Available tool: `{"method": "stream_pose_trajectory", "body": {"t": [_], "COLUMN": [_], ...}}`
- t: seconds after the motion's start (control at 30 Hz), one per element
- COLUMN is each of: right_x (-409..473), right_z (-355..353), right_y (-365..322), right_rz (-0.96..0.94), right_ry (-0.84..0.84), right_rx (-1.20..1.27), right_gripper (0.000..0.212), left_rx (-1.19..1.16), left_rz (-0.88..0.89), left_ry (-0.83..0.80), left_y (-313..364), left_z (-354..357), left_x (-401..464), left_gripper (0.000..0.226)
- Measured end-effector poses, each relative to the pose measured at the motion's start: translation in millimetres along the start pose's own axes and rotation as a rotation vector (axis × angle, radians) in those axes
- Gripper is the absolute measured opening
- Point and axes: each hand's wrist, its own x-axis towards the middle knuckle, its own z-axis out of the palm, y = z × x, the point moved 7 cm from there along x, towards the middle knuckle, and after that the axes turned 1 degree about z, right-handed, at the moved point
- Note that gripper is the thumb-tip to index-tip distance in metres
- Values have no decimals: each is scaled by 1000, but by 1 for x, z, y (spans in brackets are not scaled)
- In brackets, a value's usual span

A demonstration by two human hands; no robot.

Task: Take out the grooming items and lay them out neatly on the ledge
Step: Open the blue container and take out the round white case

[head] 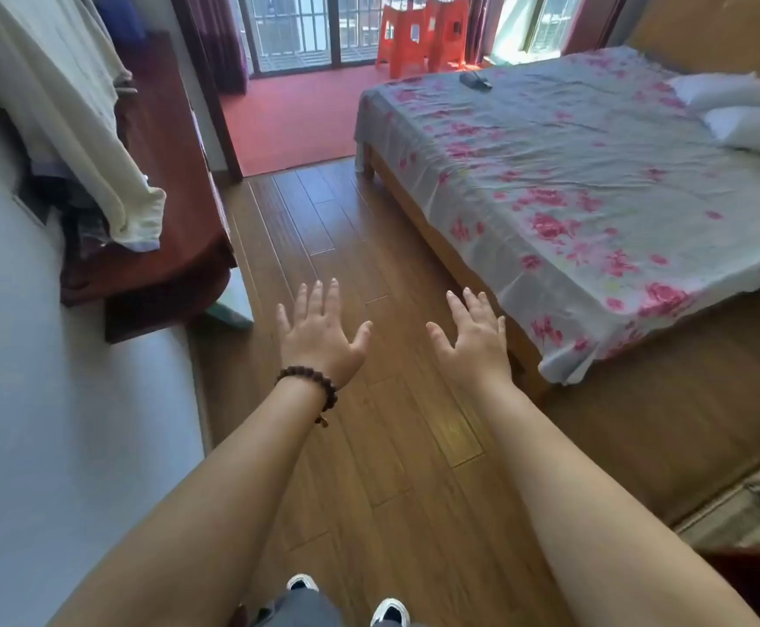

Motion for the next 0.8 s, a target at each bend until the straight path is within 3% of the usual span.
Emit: {"method": "stream_pose_trajectory", "body": {"t": [0.4,0.8], "right_x": [86,359], "right_z": [45,117], "right_y": [13,-49], "right_rz": [-20,-35], "right_ry": [-84,-165], "right_rx": [-37,-13], "right_gripper": [59,57], "left_rx": [14,3], "left_rz": [-78,-217], "left_ry": [-26,-50], "left_y": [-12,-74], "left_z": [47,57], "left_x": [78,344], "left_gripper": [75,74]}}
